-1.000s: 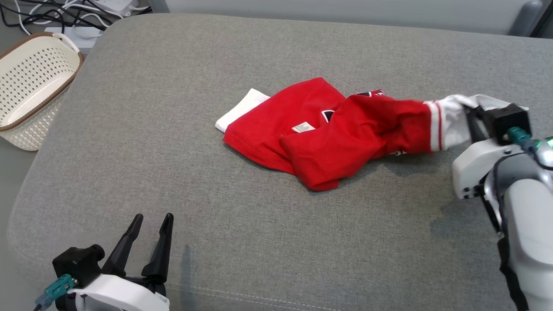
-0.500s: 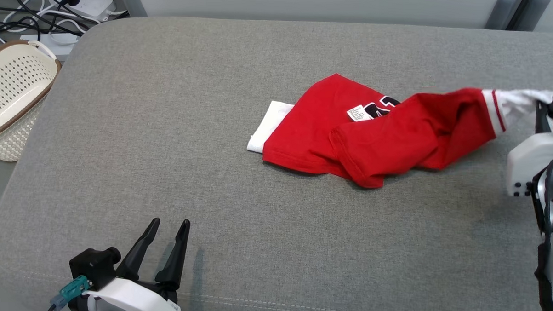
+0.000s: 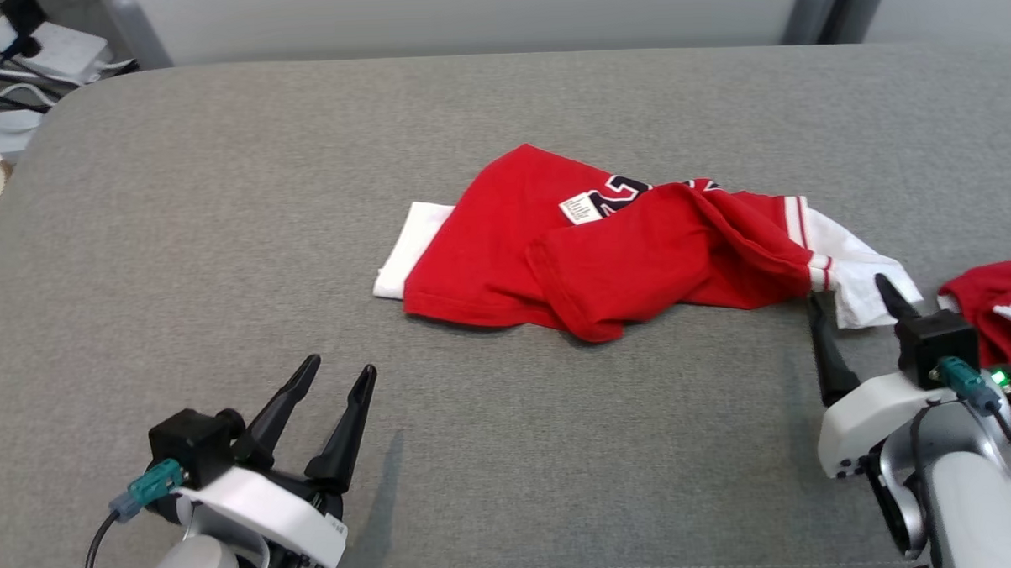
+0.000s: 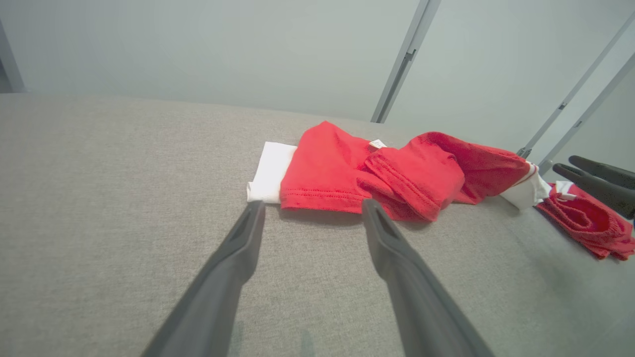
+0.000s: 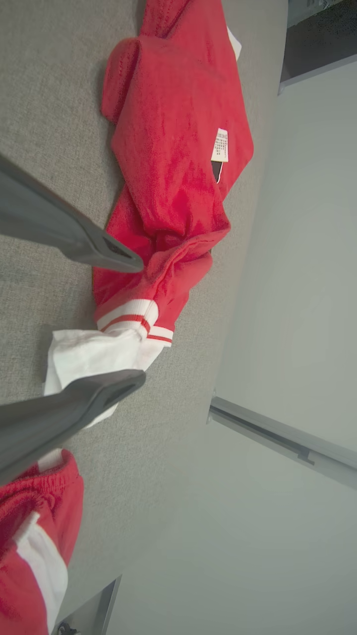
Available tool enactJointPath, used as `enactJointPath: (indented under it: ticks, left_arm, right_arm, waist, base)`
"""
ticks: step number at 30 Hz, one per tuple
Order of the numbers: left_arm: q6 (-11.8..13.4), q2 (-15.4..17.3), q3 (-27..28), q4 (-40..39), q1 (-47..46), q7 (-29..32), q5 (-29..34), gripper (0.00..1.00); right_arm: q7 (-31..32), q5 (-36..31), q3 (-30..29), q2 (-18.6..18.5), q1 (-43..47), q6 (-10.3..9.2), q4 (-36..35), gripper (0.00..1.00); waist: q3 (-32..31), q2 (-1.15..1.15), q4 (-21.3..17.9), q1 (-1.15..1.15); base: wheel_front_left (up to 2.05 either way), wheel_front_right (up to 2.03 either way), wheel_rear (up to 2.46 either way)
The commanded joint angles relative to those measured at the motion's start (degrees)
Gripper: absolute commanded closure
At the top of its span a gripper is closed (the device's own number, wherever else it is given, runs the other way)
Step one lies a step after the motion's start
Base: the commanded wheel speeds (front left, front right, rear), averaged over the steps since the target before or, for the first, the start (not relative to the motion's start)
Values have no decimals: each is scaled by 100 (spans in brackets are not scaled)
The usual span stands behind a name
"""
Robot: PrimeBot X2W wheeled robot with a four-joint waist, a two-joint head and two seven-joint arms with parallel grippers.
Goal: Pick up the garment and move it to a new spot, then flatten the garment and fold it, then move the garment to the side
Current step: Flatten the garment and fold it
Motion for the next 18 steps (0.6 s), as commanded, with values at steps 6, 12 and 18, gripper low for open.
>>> enactJointPath:
  ticks: [6, 12, 18]
  left_arm:
    - [2, 443, -405, -78, -1079, -50, -330, 0]
    - [2, 839, -985, 42, -1846, -50, -376, 0]
    - [2, 1107, -1340, 458, -2347, 18, -446, 0]
  right_arm:
    - [-378, 546, 1029, -23, 334, 7, -504, 0]
    - [-611, 876, 1633, -23, 482, 7, -793, 0]
    - [-812, 1075, 2023, -23, 618, 7, -886, 0]
  waist:
    - [369, 0, -939, 0]
    - [714, 0, -1617, 0]
    - [929, 0, -2121, 0]
  base:
    - [0, 0, 0]
    - [0, 0, 0]
    - [0, 0, 0]
